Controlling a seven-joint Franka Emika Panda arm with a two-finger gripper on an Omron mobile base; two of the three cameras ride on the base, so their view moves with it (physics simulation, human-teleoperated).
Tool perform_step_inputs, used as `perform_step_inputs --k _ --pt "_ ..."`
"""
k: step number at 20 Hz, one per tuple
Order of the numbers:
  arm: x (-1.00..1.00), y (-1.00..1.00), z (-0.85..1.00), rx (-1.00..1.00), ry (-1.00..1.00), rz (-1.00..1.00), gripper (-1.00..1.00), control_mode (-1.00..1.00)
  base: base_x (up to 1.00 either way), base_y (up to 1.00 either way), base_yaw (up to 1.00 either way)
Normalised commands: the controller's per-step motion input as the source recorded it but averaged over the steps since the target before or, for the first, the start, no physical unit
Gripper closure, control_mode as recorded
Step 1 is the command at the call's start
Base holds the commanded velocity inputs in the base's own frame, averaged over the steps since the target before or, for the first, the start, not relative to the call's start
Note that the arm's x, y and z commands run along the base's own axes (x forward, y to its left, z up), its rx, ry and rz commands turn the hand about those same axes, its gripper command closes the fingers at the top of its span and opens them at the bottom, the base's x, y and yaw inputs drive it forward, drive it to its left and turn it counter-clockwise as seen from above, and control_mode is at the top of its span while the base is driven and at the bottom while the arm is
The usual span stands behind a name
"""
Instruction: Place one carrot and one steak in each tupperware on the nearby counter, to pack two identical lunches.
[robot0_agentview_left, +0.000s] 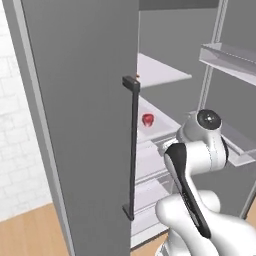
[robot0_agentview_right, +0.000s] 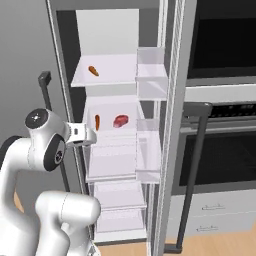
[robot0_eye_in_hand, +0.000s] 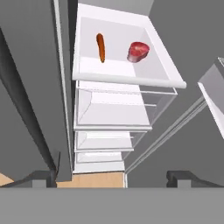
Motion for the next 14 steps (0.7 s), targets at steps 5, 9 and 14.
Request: perform_step_inputs --k 5,9,14 --pt "0.0 0.0 0.0 0.0 0.0 0.0 -1.0 1.0 0.38 -0.34 -0.01" --pt "0.0 0.0 0.0 0.0 0.0 0.0 -1.0 1.0 0.54 -0.02 -0.01" --pt "0.0 0.0 0.0 0.0 0.0 0.0 -1.0 1.0 0.39 -0.25 0.0"
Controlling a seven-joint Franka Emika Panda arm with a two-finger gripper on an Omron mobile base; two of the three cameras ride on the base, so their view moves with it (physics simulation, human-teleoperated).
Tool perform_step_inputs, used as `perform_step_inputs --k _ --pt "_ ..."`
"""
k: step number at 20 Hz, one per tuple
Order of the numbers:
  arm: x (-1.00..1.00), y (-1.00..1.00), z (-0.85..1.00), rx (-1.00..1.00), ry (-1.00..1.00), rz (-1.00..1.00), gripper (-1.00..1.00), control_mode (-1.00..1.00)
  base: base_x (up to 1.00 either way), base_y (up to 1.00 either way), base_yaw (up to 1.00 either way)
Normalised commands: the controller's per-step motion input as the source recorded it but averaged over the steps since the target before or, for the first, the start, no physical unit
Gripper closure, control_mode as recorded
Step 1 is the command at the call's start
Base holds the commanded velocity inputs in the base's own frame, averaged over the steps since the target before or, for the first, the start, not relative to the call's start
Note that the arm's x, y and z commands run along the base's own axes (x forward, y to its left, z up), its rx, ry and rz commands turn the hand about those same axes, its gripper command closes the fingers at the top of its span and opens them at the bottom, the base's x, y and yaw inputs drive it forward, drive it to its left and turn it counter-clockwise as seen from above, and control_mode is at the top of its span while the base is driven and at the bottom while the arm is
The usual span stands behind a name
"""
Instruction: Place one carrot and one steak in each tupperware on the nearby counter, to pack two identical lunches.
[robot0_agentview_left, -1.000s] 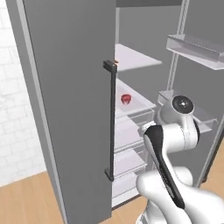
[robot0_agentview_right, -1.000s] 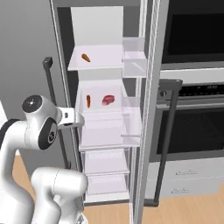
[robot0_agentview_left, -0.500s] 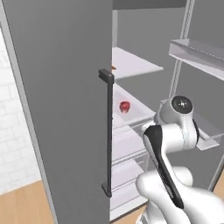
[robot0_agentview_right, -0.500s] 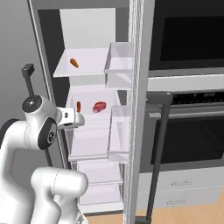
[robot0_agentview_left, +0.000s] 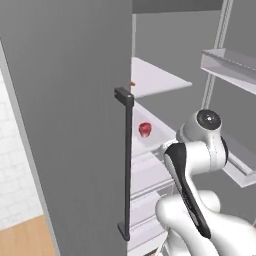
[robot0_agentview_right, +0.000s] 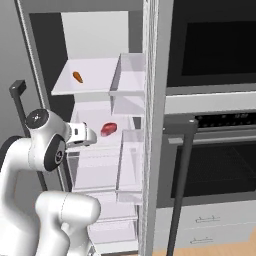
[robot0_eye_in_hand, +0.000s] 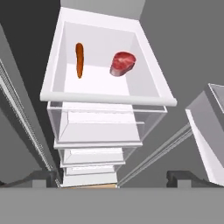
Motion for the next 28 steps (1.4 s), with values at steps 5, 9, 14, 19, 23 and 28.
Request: perform_step_inputs --k 5,9,14,19,23,28 --pt "0.0 0.0 0.0 0.0 0.0 0.0 -1.0 1.0 0.41 -0.18 0.0" --pt "0.0 0.0 0.0 0.0 0.0 0.0 -1.0 1.0 0.59 -0.01 0.0" --pt "0.0 0.0 0.0 0.0 0.0 0.0 -1.0 1.0 0.45 -0.25 0.0" --pt "0.29 -0.03 0.89 0.03 -0.15 0.02 -1.0 -1.0 0.0 0.0 0.0" --pt "0.1 0.03 1.0 0.0 -0.28 0.03 -1.0 -1.0 0.0 0.0 0.0" --pt "0.06 0.11 1.0 -0.01 -0.16 0.01 -1.0 -1.0 0.0 0.0 0.0"
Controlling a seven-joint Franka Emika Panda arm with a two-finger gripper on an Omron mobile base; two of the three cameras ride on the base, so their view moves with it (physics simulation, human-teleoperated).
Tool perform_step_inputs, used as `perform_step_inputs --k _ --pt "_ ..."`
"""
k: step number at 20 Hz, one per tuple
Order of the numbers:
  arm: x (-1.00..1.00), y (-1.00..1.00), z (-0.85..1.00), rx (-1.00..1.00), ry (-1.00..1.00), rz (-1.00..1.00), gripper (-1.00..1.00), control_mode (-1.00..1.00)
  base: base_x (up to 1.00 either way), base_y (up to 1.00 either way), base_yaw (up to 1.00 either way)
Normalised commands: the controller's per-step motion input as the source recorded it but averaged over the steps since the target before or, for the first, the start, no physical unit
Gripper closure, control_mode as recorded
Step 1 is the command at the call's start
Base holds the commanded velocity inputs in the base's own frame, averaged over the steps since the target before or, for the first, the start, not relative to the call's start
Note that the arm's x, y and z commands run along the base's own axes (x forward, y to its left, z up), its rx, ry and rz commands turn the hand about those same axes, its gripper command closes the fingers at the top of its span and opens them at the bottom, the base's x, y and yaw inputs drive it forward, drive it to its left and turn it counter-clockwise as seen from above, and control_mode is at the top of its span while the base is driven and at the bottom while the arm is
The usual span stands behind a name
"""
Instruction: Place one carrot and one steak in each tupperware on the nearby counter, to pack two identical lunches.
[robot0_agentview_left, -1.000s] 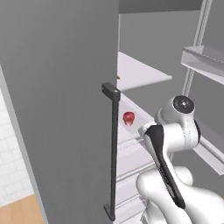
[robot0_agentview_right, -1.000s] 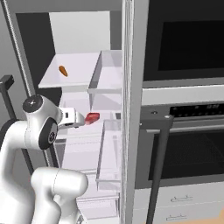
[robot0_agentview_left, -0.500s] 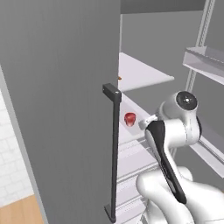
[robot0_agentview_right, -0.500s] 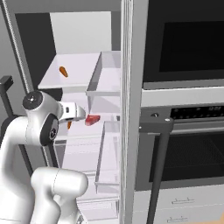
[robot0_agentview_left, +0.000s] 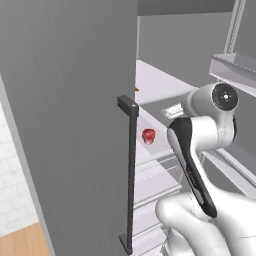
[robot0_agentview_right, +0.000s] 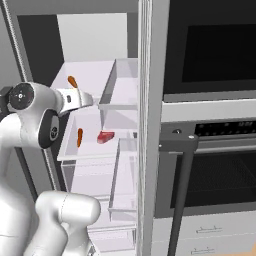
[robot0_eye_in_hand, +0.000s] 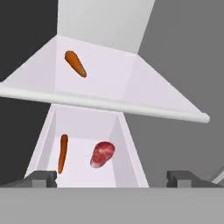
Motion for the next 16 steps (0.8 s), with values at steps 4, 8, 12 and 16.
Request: perform_step_inputs --k 4,8,12,16 --pt "0.43 0.06 0.95 0.05 0.0 0.14 -1.0 -1.0 0.0 0.0 0.0" --pt "0.6 0.0 0.18 0.11 0.2 0.44 -1.0 -1.0 0.0 0.0 0.0" --pt "0.13 0.2 -0.01 -0.01 0.06 0.24 -1.0 -1.0 0.0 0.0 0.0" --pt "0.5 0.38 -0.06 -0.08 0.04 0.03 -1.0 -1.0 0.0 0.0 0.0"
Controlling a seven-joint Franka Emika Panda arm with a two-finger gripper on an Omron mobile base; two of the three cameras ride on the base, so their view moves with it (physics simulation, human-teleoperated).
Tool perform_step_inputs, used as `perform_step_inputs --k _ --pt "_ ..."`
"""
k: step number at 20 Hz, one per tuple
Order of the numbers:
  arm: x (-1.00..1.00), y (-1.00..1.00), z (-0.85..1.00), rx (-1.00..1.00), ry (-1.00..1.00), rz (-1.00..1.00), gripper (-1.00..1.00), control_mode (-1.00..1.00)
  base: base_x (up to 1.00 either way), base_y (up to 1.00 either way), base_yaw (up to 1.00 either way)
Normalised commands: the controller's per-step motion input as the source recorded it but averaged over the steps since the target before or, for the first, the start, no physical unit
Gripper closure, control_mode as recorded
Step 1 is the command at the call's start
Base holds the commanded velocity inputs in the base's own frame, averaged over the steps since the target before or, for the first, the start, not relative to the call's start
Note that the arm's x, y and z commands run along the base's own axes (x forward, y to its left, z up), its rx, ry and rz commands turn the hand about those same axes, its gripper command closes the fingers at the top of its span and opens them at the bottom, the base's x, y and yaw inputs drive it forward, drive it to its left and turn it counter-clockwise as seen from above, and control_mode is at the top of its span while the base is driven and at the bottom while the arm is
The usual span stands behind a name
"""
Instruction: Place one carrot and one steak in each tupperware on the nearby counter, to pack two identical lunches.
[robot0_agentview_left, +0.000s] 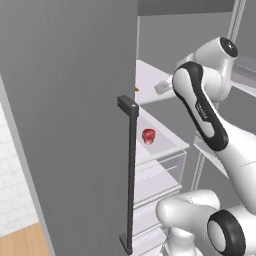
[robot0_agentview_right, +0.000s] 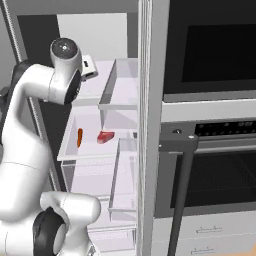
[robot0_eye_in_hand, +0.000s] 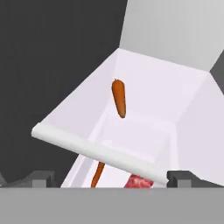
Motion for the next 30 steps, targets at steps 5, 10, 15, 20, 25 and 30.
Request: perform_step_inputs --k 5,10,15,20,25,30 --pt "0.5 0.21 -0.1 -0.08 0.13 0.0 -1.0 -1.0 0.0 0.0 0.0" --pt "0.34 0.0 -0.06 -0.03 0.09 0.0 -1.0 -1.0 0.0 0.0 0.0" --pt "0.27 0.03 -0.27 -0.07 -0.02 0.0 -1.0 -1.0 0.0 0.0 0.0" --pt "0.86 0.08 -0.34 -0.03 -0.05 -0.02 -1.0 -1.0 0.0 0.0 0.0" --pt "0.93 0.1 -0.06 0.0 0.0 -0.01 -1.0 -1.0 0.0 0.0 0.0" --pt "0.8 0.3 0.0 0.0 0.07 -0.01 -1.0 -1.0 0.0 0.0 0.0"
